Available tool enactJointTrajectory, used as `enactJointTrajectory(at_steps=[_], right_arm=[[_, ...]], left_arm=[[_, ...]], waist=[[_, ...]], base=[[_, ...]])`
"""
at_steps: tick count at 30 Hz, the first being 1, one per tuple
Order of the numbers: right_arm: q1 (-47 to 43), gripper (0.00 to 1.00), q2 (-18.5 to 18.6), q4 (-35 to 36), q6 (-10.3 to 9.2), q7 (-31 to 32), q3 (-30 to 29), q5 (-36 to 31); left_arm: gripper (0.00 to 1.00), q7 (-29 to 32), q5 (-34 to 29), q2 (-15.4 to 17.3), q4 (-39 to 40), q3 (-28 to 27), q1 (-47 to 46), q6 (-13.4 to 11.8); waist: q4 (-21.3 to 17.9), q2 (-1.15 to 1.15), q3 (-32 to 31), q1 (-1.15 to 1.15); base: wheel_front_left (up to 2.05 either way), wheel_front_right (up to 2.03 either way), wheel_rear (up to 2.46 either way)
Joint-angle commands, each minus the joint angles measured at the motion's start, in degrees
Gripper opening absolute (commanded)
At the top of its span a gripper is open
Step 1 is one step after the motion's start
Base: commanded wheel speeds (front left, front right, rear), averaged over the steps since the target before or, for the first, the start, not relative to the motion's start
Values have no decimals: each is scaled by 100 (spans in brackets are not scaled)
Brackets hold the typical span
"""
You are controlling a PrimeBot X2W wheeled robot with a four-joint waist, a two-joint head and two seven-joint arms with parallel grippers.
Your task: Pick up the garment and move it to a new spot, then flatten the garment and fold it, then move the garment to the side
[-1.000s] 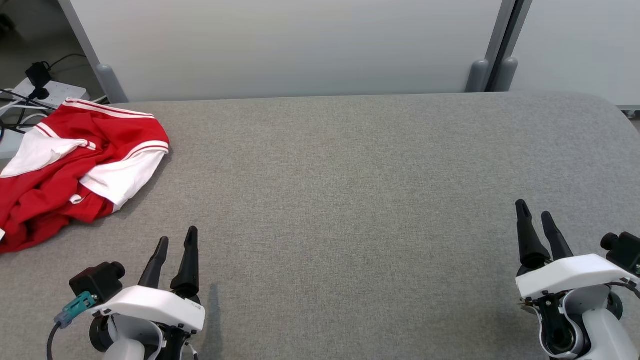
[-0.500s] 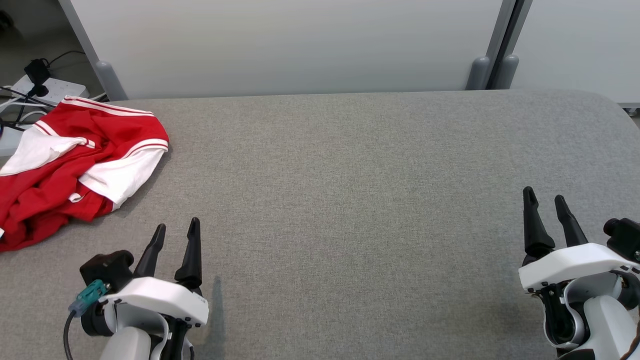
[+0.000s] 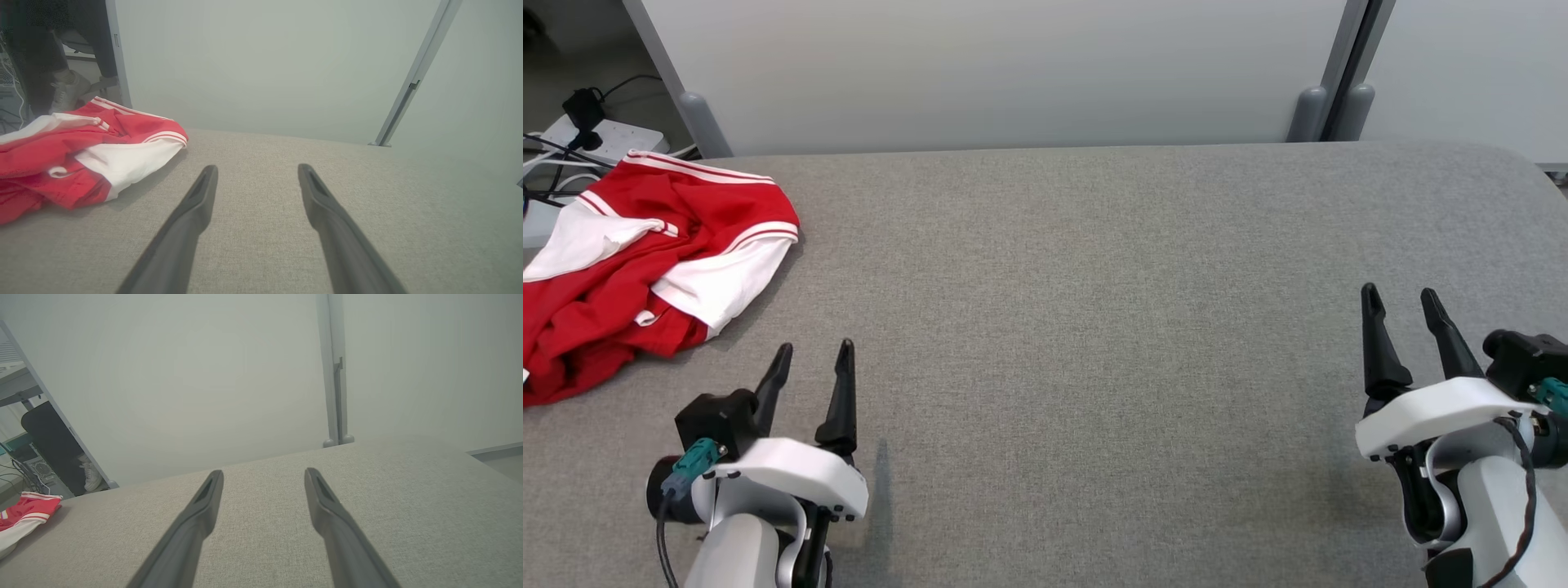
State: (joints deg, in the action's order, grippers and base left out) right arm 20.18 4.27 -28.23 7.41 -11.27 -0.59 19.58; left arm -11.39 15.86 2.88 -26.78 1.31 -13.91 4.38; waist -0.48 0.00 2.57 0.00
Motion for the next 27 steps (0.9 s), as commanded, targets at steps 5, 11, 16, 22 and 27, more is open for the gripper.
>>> enactJointTrajectory(at_steps=[5, 11, 16, 22, 27], right_arm=[[357, 100, 103, 84, 7, -166, 196, -453], [471, 100, 117, 30, 7, -283, 182, -957], [551, 100, 118, 10, 8, -367, 155, -1328], [540, 100, 96, 38, 8, -373, 101, -1375], [526, 100, 84, 50, 8, -373, 79, -1384]], left_arm=[[100, -153, -449, 81, 80, -197, -434, -97], [100, -271, -944, 72, 13, -241, -533, -128], [100, -355, -1308, 70, -58, -267, -617, -133], [100, -361, -1346, 59, -58, -304, -618, -130], [100, -361, -1361, 51, -55, -328, -606, -136]], waist=[[4, 0, 24, 0], [9, 0, 23, 0], [12, 0, 34, 0], [33, 0, 31, 0], [65, 0, 21, 0]], base=[[0, 0, 0], [0, 0, 0], [0, 0, 0], [0, 0, 0], [0, 0, 0]])
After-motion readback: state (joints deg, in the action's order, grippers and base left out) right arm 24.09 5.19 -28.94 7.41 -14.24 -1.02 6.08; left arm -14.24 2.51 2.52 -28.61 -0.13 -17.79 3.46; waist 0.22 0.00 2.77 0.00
